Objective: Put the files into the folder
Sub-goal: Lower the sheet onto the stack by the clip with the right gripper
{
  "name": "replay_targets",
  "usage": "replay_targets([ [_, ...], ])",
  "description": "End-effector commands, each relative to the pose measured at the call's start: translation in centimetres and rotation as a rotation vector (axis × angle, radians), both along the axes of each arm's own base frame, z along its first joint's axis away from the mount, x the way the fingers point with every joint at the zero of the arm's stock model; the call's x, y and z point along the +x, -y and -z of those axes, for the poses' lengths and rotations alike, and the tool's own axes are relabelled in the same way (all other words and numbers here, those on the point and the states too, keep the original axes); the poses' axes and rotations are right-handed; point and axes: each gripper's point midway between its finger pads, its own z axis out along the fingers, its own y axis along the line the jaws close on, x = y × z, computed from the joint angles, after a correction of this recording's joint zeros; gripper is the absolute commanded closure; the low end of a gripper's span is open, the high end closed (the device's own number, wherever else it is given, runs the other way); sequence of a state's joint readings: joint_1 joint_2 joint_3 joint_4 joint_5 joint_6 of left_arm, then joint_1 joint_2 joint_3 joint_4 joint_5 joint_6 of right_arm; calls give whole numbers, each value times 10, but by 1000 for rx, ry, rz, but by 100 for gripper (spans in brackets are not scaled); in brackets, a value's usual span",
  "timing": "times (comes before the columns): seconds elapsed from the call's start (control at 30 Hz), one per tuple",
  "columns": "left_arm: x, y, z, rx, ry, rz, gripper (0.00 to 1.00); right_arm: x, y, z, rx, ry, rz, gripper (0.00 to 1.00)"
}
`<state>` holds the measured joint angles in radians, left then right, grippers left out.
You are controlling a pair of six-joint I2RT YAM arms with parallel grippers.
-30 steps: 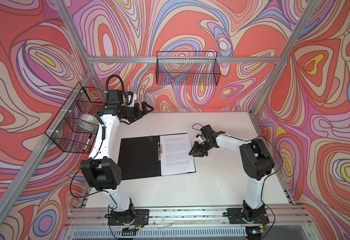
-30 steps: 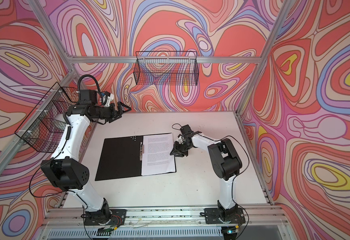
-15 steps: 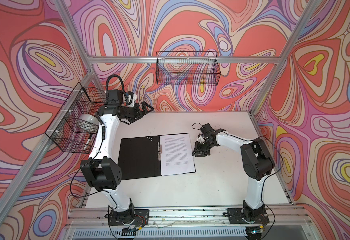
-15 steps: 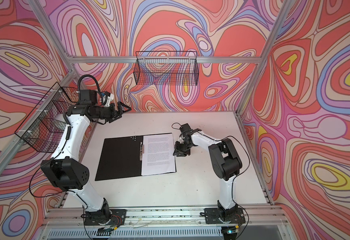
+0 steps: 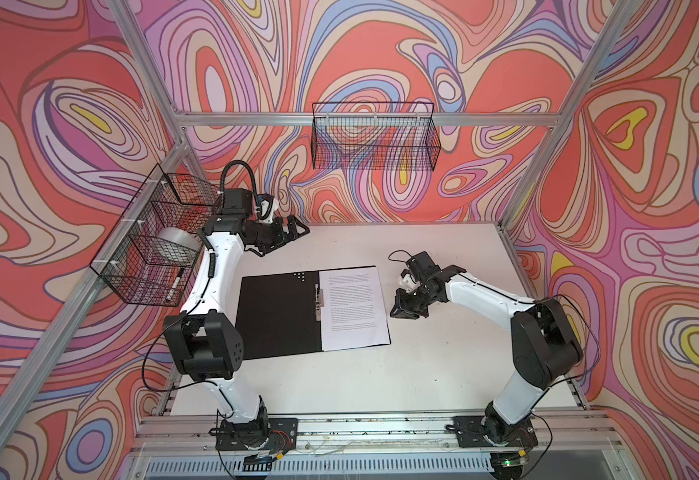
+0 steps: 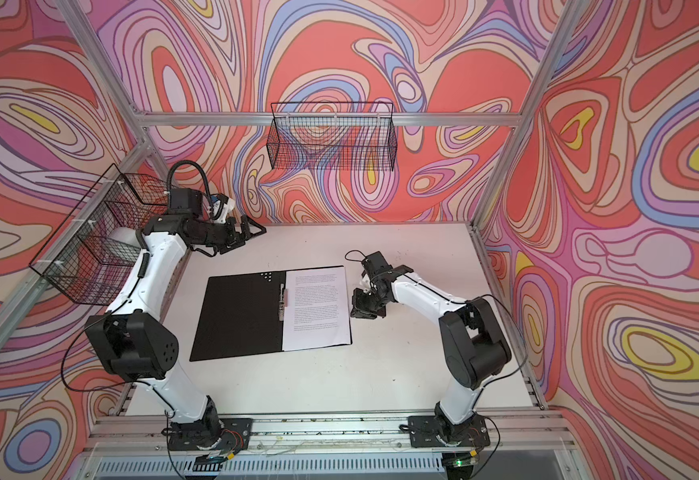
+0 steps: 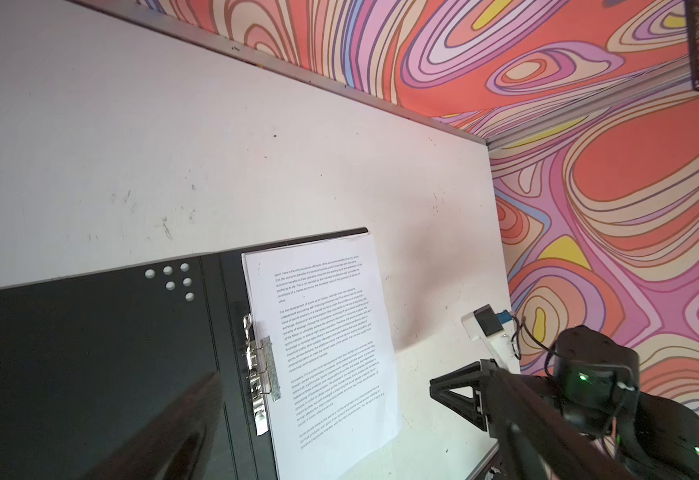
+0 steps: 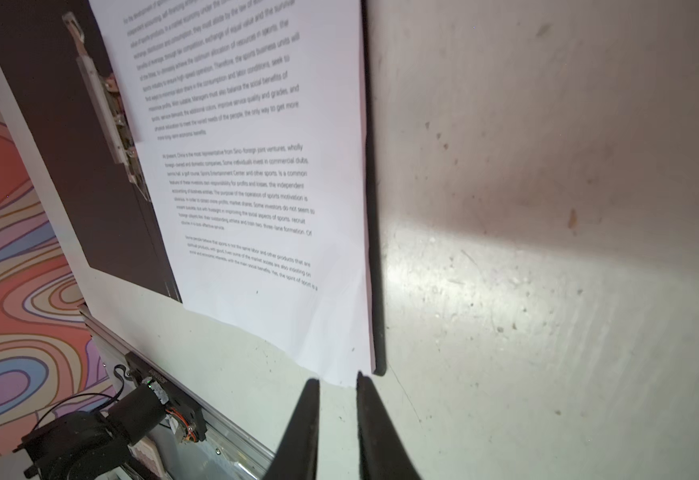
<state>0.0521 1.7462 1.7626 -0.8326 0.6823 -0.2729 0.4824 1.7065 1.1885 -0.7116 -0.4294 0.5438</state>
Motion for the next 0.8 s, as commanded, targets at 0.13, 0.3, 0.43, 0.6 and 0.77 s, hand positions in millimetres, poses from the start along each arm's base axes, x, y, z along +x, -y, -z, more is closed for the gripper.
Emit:
replay_targets([
  [0.13,-1,-12,35,79,21,-69,0,-37,-27,-6,-114,114,-148,83],
  [0.3,-2,-19,72,114,-39,-111,0,-48,-46,-7,-136,163,-180,83],
  [0.43,-5,-20,102,126,-106,-120,0,-57,-54,4,-185,161,-202,83],
  [0.6,-10,-16,132,126,-153,-108,0,-69,-63,20,-268,152,-253,83],
  [0.77,-12,-9,149,119,-183,-90,0,-77,-65,40,-366,129,-298,83],
])
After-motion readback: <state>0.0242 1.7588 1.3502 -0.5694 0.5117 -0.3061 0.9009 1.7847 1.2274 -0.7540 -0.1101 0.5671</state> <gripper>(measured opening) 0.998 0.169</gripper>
